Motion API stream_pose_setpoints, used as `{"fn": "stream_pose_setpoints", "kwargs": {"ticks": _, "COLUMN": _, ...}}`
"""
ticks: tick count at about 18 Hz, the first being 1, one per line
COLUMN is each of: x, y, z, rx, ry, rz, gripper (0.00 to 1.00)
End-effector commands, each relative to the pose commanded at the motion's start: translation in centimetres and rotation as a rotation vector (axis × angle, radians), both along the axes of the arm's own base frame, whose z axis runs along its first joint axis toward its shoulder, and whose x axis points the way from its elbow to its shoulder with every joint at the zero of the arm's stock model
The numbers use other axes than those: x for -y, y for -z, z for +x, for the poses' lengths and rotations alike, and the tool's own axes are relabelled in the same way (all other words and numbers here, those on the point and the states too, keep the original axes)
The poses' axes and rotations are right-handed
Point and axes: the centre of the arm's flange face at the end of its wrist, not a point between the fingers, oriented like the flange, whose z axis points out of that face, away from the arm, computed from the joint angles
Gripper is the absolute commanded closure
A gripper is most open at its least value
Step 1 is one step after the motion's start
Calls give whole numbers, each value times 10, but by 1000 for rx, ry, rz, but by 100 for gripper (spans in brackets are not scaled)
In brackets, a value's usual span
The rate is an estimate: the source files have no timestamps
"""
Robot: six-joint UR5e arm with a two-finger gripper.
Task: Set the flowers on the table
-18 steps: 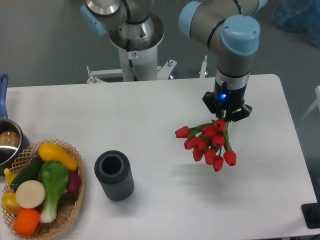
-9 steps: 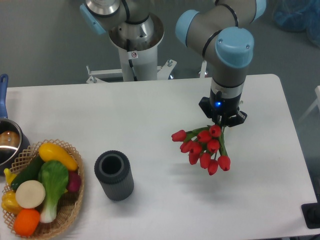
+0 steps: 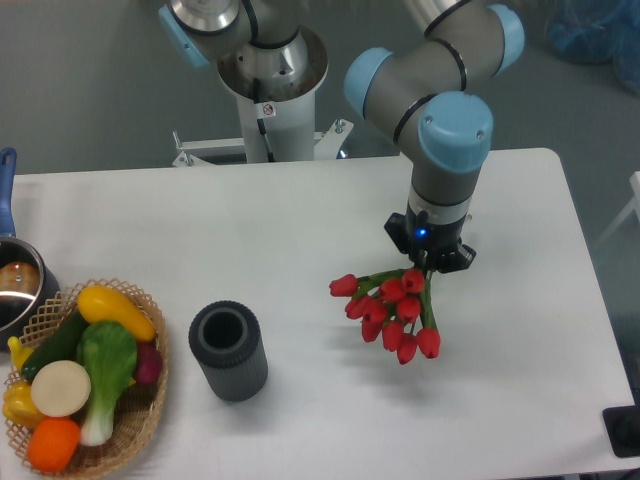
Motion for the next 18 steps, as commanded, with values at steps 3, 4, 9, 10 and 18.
{"fn": "stream_pose_setpoints", "kwargs": {"ticks": 3, "x": -1, "y": 7, "z": -1, "rx": 7, "ry": 6, "rz": -1, "gripper": 75}}
{"fn": "stream_pose_setpoints", "kwargs": {"ticks": 4, "x": -1, "y": 6, "z": -2, "rx": 5, "ry": 9, "rz": 0, "gripper": 73}}
{"fn": "stream_pose_setpoints", "kwargs": {"ticks": 9, "x": -1, "y": 7, "z": 0, "rx": 9, "ry": 9, "rz": 0, "gripper": 0}}
{"fn": "stream_pose_setpoints", "kwargs": {"ticks": 10, "x": -1, "y": 7, "z": 0, "rx": 7, "ry": 9, "rz": 0, "gripper": 0}}
{"fn": "stream_pose_setpoints", "kwargs": {"ticks": 18, "x": -1, "y": -12, "z": -9, "rx": -99, "ry": -7, "rz": 68, "gripper": 0}}
